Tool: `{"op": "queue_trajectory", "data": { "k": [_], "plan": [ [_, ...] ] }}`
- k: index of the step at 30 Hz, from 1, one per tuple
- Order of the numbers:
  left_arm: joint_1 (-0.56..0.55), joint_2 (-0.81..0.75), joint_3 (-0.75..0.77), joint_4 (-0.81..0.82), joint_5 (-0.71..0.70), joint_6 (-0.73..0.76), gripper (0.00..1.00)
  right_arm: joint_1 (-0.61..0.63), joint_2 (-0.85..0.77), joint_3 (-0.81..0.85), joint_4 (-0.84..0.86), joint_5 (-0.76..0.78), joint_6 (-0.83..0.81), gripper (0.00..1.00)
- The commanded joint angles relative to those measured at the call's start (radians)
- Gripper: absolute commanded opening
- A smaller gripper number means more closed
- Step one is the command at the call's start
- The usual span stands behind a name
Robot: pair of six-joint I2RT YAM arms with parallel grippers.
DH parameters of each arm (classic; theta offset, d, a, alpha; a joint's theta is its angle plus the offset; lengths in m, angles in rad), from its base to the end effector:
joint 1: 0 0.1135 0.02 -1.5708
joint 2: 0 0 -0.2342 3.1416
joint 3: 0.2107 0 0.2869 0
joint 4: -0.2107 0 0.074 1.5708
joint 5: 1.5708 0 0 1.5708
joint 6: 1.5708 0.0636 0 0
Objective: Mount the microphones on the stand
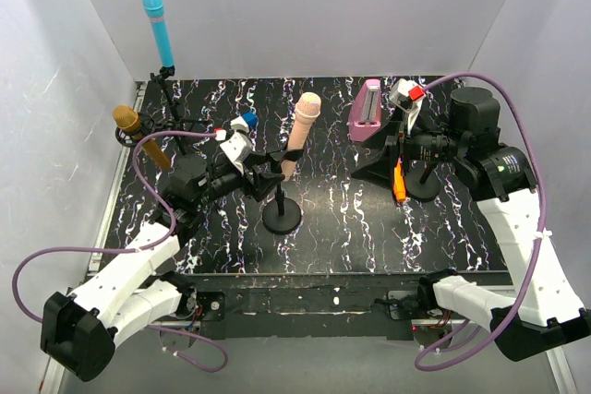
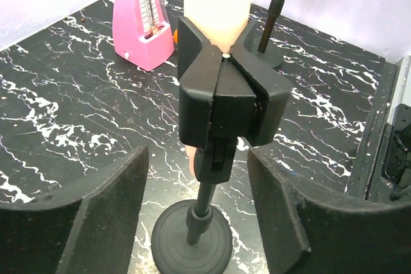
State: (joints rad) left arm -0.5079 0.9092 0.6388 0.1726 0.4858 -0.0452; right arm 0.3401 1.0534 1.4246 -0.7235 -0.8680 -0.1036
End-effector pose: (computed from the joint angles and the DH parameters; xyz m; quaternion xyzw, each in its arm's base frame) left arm 0.2408 -0.1680 0.2685 0.3221 0.6629 -0.3494 0.5786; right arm 0.2213 0.1298 0.4350 -0.3984 0.6729 0.4037 0.4749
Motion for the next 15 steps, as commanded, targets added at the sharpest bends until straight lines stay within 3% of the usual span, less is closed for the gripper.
{"op": "queue_trajectory", "data": {
  "k": [1,4,9,11,15],
  "plan": [
    [-0.003,0.019,0.001,0.059,0.002,0.018,0.56,-0.009,-0.013,0.000,0.035,-0.045,0.012,0.94],
    [-0.003,0.033,0.005,0.057,0.007,0.025,0.31,-0.009,-0.009,0.000,0.033,-0.057,0.013,0.93],
    [-0.003,0.037,0.015,0.062,0.004,0.021,0.06,-0.010,-0.006,0.002,0.022,-0.066,0.013,0.93],
    [-0.003,0.042,0.027,0.059,-0.015,0.019,0.01,-0.012,-0.007,0.000,0.012,-0.066,0.002,0.93],
    [-0.003,0.074,0.047,0.105,-0.075,0.016,0.00,-0.018,-0.009,0.002,-0.008,-0.057,-0.031,0.93]
  ]
}}
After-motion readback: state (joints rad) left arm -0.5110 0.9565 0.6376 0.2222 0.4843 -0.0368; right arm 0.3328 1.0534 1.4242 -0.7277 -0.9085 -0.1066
